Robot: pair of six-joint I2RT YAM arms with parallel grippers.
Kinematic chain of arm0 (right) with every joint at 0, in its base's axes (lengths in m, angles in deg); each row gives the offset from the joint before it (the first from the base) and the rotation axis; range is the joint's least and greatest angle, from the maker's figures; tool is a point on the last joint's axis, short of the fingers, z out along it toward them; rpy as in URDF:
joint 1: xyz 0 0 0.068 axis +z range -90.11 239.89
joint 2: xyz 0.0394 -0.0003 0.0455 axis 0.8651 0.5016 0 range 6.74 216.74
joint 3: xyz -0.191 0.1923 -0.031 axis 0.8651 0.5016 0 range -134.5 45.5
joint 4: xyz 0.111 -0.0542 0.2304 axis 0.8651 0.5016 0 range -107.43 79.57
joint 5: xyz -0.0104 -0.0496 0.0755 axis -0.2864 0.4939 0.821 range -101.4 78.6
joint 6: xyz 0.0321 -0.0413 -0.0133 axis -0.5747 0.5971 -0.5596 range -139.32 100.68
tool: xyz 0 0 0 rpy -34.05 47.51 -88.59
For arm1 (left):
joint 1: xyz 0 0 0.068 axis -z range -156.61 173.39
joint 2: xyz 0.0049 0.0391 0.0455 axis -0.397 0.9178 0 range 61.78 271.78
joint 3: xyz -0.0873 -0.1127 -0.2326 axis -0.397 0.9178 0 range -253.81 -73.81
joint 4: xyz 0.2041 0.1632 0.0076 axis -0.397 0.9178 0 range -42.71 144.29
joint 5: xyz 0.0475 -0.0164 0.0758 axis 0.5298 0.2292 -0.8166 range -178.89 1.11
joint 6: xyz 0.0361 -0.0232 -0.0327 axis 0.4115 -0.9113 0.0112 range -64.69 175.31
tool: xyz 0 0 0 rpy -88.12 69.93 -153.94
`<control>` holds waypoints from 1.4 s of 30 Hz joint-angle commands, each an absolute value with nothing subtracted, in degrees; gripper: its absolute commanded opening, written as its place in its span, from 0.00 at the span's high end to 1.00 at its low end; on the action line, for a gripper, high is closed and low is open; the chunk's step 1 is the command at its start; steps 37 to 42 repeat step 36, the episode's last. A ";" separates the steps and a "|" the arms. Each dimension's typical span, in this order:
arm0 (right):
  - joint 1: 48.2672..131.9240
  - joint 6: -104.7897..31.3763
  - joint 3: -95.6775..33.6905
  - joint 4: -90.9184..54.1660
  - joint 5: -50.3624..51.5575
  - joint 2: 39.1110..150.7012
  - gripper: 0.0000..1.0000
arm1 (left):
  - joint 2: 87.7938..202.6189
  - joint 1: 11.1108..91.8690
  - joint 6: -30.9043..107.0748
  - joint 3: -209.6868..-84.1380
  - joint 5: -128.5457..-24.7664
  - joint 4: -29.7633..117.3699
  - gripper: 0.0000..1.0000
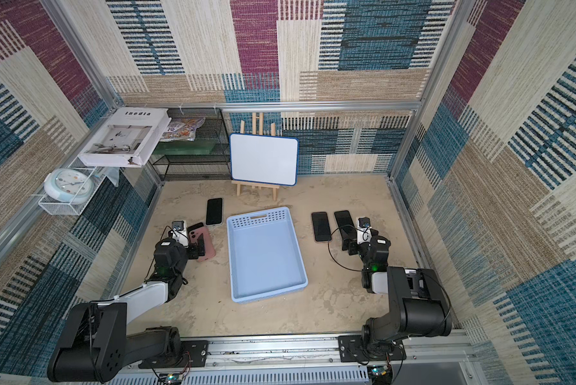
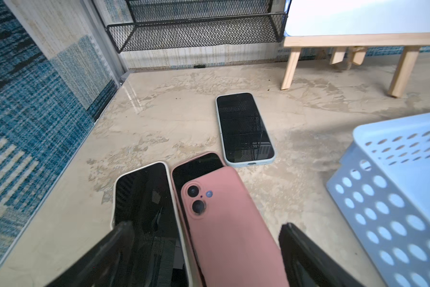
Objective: Take the phone out of the storage box
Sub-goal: Reset both arms
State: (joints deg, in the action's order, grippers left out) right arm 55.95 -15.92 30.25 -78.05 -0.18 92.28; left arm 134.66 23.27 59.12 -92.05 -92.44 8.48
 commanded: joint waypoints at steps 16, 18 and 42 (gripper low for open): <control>56.10 -17.62 30.12 -84.05 -3.89 93.14 0.09 | 149.44 22.99 55.83 -98.90 -91.17 3.42 0.00; 56.11 -17.89 29.77 -83.50 -4.58 93.23 0.05 | 149.47 23.04 55.88 -98.77 -91.17 3.28 0.00; 56.07 -18.00 29.76 -83.43 -4.81 93.23 0.00 | 149.39 22.79 55.75 -98.95 -90.56 3.87 0.00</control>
